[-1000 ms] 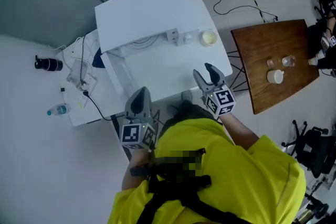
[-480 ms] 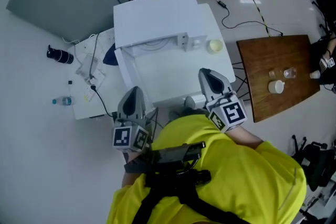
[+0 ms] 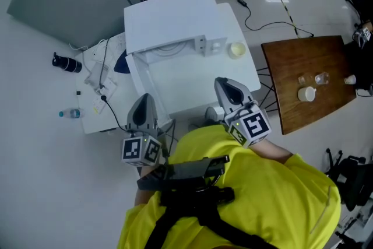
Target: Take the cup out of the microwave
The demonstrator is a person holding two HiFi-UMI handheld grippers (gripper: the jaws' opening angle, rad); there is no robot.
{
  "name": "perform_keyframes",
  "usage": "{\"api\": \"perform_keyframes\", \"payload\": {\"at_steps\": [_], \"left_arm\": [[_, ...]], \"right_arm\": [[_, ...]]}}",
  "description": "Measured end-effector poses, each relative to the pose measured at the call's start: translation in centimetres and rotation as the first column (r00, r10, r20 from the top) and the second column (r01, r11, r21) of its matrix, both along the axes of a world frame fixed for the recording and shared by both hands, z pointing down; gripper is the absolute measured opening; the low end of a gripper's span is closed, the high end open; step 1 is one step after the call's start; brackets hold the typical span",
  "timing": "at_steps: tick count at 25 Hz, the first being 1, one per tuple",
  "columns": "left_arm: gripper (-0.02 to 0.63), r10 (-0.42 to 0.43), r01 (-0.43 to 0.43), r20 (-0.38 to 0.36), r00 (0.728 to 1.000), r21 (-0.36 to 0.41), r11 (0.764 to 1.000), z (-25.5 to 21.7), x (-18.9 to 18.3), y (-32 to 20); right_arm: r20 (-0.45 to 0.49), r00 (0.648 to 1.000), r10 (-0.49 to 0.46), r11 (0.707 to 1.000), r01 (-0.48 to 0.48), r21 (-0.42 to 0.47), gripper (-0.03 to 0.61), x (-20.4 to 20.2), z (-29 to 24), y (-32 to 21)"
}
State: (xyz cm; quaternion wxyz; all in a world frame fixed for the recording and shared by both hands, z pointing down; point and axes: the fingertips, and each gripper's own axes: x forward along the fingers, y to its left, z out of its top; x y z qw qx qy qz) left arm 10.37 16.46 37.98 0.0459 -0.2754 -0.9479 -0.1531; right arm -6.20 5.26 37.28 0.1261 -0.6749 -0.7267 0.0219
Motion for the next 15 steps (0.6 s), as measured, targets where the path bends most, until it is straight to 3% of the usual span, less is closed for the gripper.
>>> {"api": "perform_keyframes", "payload": {"at_steps": [15], "left_arm": [[-0.003,0.001,0.000,-0.027,1.000,0.031,1.000,0.9,0.3,0.3]], "right_arm": [[-0.040,0.999,-0.031,0.999,0.031,0.011,0.003,0.8,0.3,1.2]]}}
